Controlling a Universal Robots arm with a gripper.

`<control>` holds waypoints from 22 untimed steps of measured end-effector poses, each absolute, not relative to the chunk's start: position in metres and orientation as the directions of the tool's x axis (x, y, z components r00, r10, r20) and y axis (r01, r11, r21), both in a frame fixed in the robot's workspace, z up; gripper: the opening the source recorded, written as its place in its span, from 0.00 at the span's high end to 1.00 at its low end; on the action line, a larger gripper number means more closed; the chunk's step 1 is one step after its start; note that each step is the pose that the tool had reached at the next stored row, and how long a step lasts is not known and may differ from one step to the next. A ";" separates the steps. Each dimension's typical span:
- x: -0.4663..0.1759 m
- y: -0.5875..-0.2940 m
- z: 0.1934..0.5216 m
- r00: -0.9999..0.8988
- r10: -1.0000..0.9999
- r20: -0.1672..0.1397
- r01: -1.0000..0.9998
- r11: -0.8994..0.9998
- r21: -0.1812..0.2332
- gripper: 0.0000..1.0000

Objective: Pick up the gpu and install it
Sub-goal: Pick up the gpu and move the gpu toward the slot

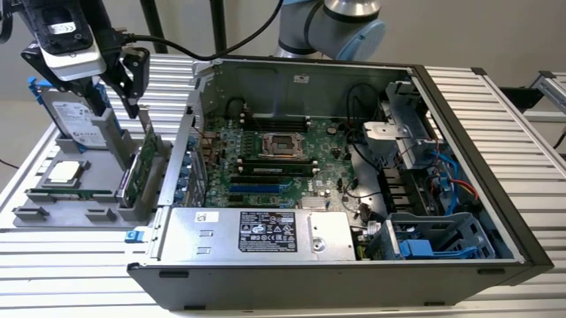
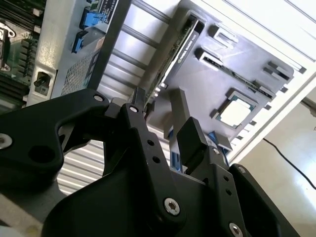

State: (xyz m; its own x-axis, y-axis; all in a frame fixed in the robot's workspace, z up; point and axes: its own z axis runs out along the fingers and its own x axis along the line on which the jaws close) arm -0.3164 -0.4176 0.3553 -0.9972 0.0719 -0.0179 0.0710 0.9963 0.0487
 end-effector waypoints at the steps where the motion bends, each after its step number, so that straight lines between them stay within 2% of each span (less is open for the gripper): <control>1: -0.316 -0.418 0.355 -0.997 0.072 -0.018 0.071 0.996 0.049 0.00; 22: -0.317 -0.422 0.333 -0.997 0.072 -0.018 0.071 0.996 0.049 0.00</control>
State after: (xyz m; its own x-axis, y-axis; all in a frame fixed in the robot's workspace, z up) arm -0.3168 -0.4225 0.3328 -0.9973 0.0719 -0.0179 0.0710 0.9963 0.0487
